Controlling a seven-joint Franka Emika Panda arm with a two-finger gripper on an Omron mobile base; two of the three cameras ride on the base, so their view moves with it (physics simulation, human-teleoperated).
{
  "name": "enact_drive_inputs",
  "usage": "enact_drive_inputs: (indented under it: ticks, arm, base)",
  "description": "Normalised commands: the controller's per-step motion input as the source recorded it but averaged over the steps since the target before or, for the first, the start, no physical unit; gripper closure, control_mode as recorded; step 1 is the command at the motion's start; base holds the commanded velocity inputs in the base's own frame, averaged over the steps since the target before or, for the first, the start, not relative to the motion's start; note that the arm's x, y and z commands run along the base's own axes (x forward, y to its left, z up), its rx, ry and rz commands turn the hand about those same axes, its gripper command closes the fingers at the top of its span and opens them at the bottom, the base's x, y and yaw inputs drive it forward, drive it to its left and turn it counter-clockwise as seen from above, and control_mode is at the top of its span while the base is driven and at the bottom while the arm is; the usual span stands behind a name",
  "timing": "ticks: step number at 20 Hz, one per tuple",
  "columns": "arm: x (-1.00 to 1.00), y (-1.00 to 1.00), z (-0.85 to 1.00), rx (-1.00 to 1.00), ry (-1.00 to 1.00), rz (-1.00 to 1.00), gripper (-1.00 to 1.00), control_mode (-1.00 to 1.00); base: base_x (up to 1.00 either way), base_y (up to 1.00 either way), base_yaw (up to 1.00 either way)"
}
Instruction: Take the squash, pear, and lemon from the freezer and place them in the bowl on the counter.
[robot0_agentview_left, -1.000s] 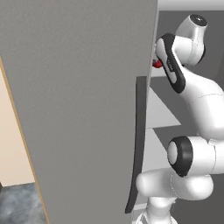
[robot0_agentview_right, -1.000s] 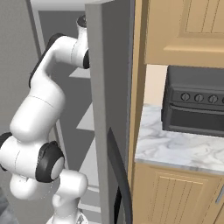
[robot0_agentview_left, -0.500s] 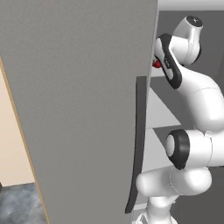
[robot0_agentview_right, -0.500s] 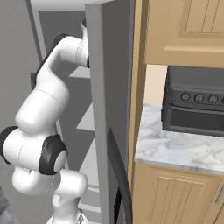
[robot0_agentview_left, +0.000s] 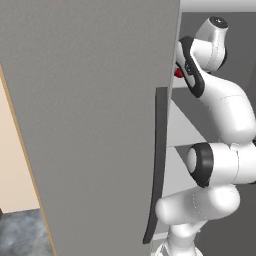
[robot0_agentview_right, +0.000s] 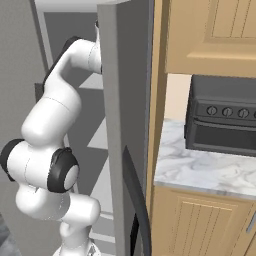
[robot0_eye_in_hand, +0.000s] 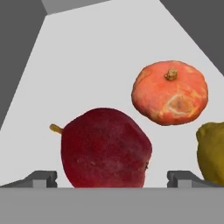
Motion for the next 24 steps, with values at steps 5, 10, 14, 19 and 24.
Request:
enact_drive_inputs:
  ticks: [5,10,14,19,24]
  arm:
    - [0.02,0.0,-0.09,0.0,0.04,0.0,-1.0,-1.0]
    - [0.0,0.0,-0.12,0.0,0.06,0.0,-1.0,-1.0]
    - [0.06,0.0,-0.17,0.0,0.01,0.0,-1.0,-1.0]
    - [0.2,0.01,-0.12,0.0,0.0,0.0,-1.0,-1.0]
    - [0.22,0.01,-0.21,0.02,0.0,0.0,-1.0,-1.0]
  base:
    - [0.0,0.0,0.0]
    - [0.0,0.0,0.0]
    - [0.0,0.0,0.0]
    - [0.0,0.0,0.0]
    - [0.0,0.0,0.0]
